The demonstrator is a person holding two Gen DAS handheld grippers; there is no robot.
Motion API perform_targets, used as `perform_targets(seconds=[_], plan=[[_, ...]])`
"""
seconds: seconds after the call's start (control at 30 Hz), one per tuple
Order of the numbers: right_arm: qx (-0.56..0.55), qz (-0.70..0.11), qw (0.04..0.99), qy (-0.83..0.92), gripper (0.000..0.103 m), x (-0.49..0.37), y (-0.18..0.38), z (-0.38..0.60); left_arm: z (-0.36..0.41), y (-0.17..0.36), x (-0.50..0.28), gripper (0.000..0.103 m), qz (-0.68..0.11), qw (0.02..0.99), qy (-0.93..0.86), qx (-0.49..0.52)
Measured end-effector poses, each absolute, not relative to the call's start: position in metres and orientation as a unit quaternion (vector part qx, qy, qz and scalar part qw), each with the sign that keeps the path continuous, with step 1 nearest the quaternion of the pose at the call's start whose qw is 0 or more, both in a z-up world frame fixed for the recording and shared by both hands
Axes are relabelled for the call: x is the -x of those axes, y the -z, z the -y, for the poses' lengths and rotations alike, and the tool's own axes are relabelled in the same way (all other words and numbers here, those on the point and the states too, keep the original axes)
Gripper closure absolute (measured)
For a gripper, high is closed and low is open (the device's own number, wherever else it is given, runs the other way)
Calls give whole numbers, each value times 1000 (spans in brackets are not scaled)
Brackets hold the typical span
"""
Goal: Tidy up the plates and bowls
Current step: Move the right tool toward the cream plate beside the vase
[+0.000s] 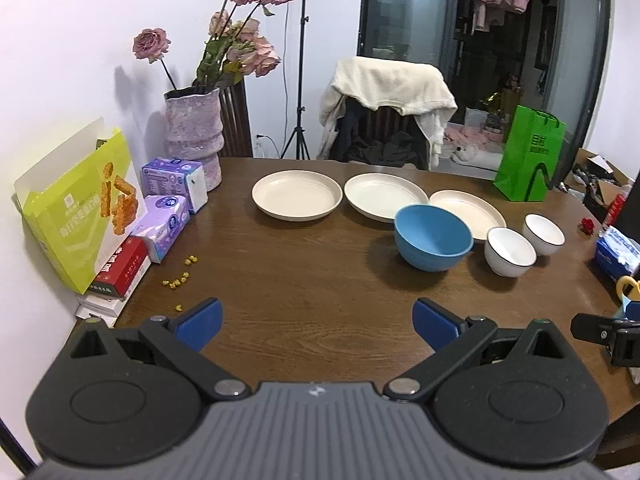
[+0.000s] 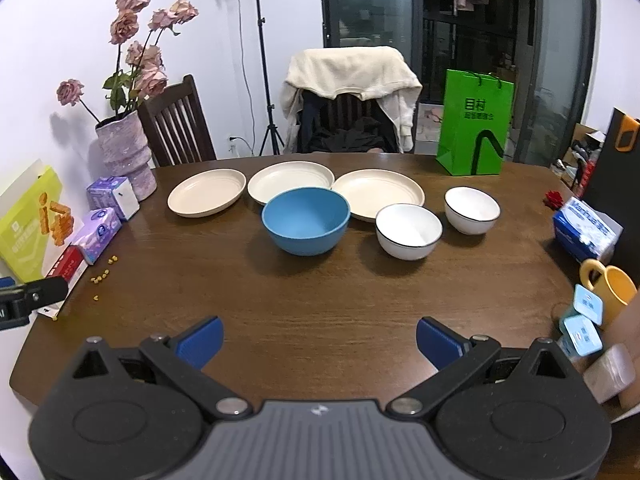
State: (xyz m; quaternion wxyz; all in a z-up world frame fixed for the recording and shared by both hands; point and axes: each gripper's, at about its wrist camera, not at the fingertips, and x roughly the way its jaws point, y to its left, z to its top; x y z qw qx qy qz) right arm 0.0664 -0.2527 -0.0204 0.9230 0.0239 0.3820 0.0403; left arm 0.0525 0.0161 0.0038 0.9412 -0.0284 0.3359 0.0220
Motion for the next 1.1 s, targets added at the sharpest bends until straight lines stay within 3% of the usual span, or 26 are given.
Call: perform_targets(seconds=[1.1], plan=[[-5,-393,912,-116,1,-220,40,194,-50,4,-176,0,-353,932,-73,34]])
